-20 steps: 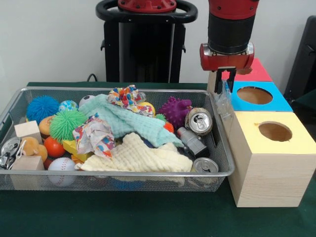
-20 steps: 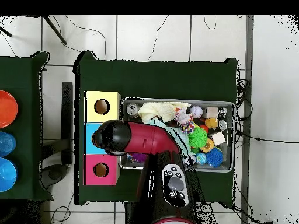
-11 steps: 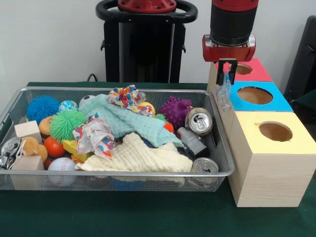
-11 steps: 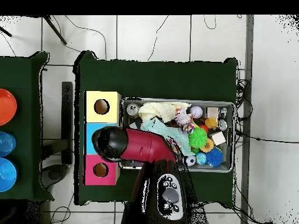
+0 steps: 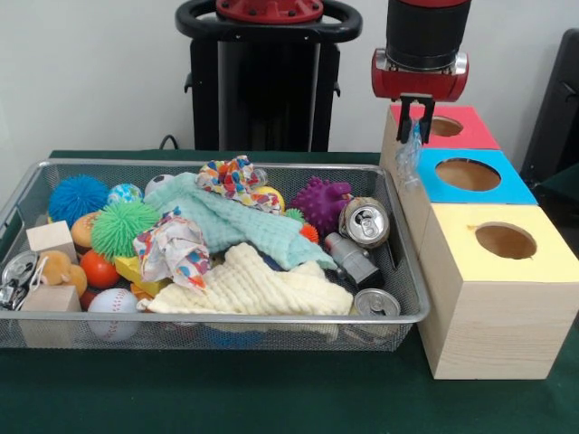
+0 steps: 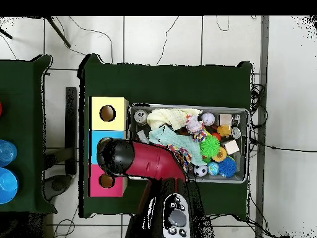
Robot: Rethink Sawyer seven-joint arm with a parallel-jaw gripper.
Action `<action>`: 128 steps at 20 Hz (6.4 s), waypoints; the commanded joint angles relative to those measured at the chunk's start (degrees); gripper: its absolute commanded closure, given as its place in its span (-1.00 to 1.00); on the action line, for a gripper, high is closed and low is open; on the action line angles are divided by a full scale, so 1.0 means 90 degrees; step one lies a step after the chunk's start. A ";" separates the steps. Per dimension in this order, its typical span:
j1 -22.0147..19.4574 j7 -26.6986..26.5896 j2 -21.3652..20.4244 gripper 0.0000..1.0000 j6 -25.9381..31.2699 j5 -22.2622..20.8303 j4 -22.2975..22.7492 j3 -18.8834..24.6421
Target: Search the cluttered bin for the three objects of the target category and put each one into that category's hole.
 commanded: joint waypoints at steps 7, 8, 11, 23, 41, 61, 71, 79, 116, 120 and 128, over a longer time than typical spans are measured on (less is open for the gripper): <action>0.0187 0.1757 -0.0179 1.00 0.0300 0.0642 0.0409 0.0194; 0.0174 0.1745 -0.0202 1.00 0.0344 0.0659 0.0405 0.0193; 0.0130 0.1686 -0.0258 1.00 0.0630 0.0648 0.0300 0.0150; 0.0367 0.2106 -0.0057 1.00 0.0981 0.0788 -0.0170 0.0079; 0.0735 0.2267 0.0461 1.00 0.0357 0.0877 -0.0372 0.0039; 0.1057 0.2345 0.0761 1.00 -0.0510 0.0909 -0.0090 -0.0039; 0.0720 0.1897 0.0908 1.00 -0.0801 0.0813 -0.0133 0.0063; 0.0615 0.1755 0.0791 1.00 -0.1069 0.0763 0.0110 0.0157; 0.0567 0.1716 0.0811 1.00 -0.1315 0.0625 0.0242 0.0224; 0.0545 0.1687 0.0808 1.00 -0.1348 0.0622 0.0261 0.0248; 0.0537 0.1682 0.0814 1.00 -0.1274 0.0632 0.0204 0.0243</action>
